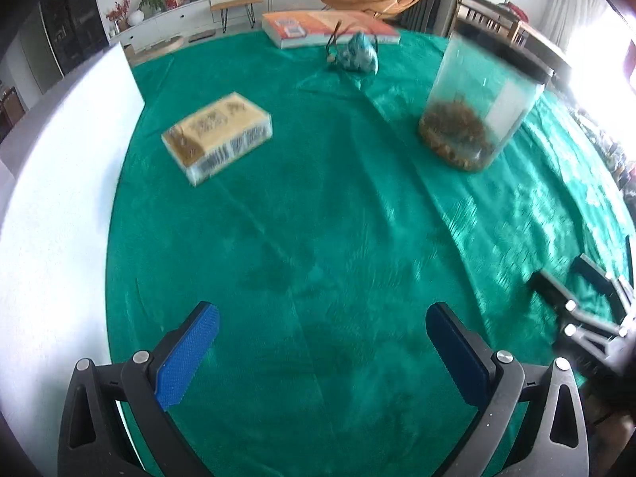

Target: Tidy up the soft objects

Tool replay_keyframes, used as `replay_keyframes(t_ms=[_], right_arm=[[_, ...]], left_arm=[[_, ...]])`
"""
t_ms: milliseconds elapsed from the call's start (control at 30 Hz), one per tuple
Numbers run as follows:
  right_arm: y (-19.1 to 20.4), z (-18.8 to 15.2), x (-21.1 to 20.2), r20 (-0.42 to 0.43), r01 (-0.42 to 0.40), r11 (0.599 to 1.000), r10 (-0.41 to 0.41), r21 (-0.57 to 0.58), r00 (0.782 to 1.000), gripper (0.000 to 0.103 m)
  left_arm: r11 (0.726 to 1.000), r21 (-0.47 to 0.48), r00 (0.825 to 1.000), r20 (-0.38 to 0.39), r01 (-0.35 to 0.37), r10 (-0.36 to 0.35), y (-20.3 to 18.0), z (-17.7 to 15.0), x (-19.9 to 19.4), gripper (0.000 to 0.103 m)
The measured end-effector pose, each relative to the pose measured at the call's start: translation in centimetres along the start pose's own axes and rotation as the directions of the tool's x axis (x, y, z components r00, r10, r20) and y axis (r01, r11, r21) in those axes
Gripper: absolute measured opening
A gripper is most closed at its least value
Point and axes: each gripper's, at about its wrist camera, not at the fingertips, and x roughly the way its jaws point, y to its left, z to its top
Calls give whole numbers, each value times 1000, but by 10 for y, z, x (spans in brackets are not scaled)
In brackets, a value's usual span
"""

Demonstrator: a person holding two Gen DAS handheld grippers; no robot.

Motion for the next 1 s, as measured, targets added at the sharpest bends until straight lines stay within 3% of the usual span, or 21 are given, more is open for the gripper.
replay_keyframes(t_ms=[100,200,267,533,700,767,833,1000], right_arm=[[0,0,0,0,0,1000,0,0,1000,90],[0,0,0,0,0,1000,0,0,1000,90],[0,0,0,0,0,1000,0,0,1000,90],[0,0,0,0,0,1000,0,1,1000,90],[0,0,0,0,0,1000,0,1,1000,90],[0,0,0,0,0,1000,0,1,1000,90],[0,0,0,0,0,1000,0,1,1000,90],[0,0,0,0,0,1000,0,1,1000,90]], left_arm=[[996,66,997,55,-62,58,0,42,-15,103],[978,198,997,-9,-72,76,5,82,4,103],[963,244,991,-49,-111,127,18,102,25,103],[966,210,979,-107,-148,173,53,118,86,103],[992,98,989,-113,-85,96,74,116,92,103],[993,95,991,-107,-75,85,77,111,88,96],[990,97,992,-68,-99,106,78,106,77,62],[990,87,990,-76,-110,116,71,80,57,62]])
